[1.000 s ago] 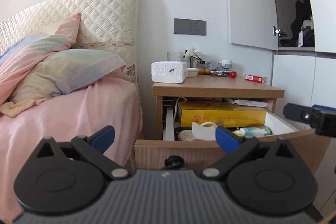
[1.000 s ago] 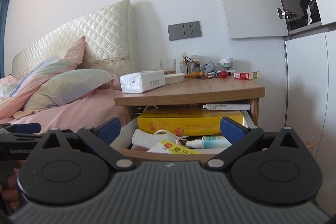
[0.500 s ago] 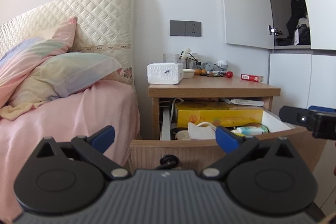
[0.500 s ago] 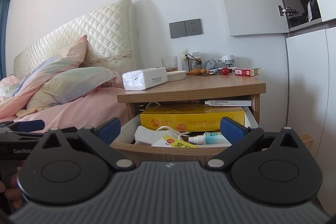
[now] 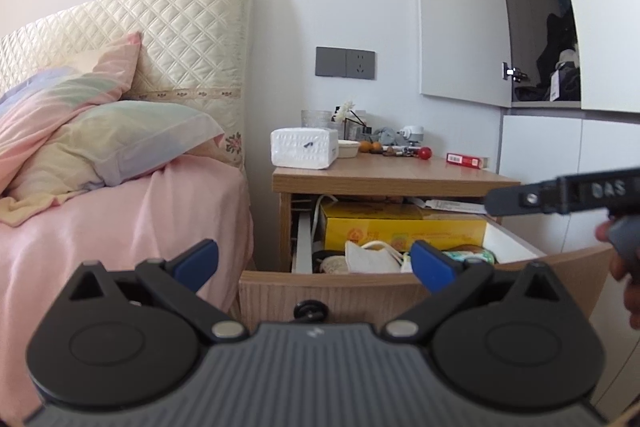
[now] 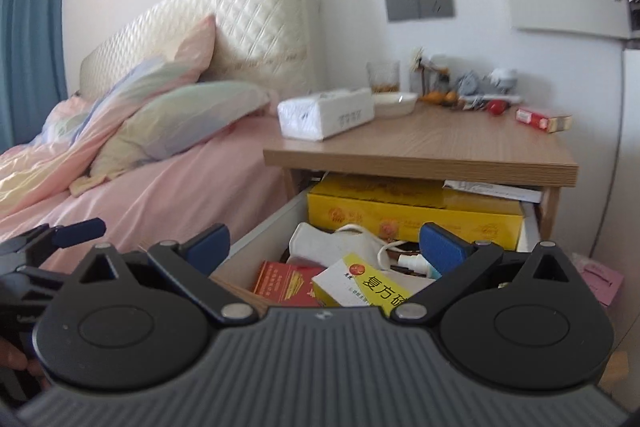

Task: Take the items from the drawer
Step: 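Reach the right gripper into the drawer and grasp the white-yellow medicine box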

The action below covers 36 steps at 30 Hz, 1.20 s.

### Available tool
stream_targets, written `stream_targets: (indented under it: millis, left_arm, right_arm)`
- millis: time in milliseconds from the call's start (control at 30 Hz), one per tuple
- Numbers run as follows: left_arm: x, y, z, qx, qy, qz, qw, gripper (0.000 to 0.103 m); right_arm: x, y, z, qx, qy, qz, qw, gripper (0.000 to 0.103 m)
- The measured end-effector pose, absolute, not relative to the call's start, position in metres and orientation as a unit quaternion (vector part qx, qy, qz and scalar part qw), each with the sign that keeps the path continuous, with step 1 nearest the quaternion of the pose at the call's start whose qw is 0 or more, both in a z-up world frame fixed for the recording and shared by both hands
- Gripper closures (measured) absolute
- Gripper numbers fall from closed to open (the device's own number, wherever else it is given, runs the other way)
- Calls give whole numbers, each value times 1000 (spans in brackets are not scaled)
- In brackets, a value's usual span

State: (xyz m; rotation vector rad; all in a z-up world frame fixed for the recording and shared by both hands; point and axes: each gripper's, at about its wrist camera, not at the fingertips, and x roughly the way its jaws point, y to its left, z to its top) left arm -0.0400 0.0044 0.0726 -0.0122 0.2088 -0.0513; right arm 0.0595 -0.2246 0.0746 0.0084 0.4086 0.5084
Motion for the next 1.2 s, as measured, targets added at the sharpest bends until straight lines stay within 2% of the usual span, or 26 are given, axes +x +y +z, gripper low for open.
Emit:
stream_targets:
  millis: [433, 667, 833, 900, 933, 967, 1000, 1100, 1133, 1200]
  left_arm:
    - [-42, 10, 72, -13, 104, -46, 993, 0]
    - [-40, 9, 71, -8, 104, -46, 993, 0]
    - [-38, 11, 71, -11, 106, -43, 993, 0]
    - [-38, 10, 71, -10, 105, -43, 993, 0]
    - [-38, 9, 71, -9, 105, -44, 993, 0]
    - [-38, 9, 71, -7, 106, -45, 993, 0]
    - [-38, 8, 71, -6, 106, -45, 993, 0]
    - [-38, 6, 70, 0, 106, -45, 993, 0]
    - [-39, 5, 70, 1, 106, -45, 993, 0]
    - [-39, 5, 70, 2, 106, -45, 993, 0]
  right_arm:
    - [162, -188, 71, -105, 394, 330, 851, 0]
    - [217, -168, 69, -161, 489, 364, 776, 4]
    - [229, -172, 51, -176, 518, 347, 761, 4]
    - [232, -176, 45, -180, 527, 337, 759, 8]
    - [232, -178, 41, -185, 532, 334, 756, 13]
    - [232, -179, 38, -191, 538, 330, 752, 24]
    - [231, -180, 35, -196, 543, 327, 748, 29]
    - [226, -184, 39, -211, 539, 320, 750, 37]
    - [223, -185, 44, -216, 531, 318, 755, 42]
    - [216, -188, 54, -225, 517, 315, 764, 44]
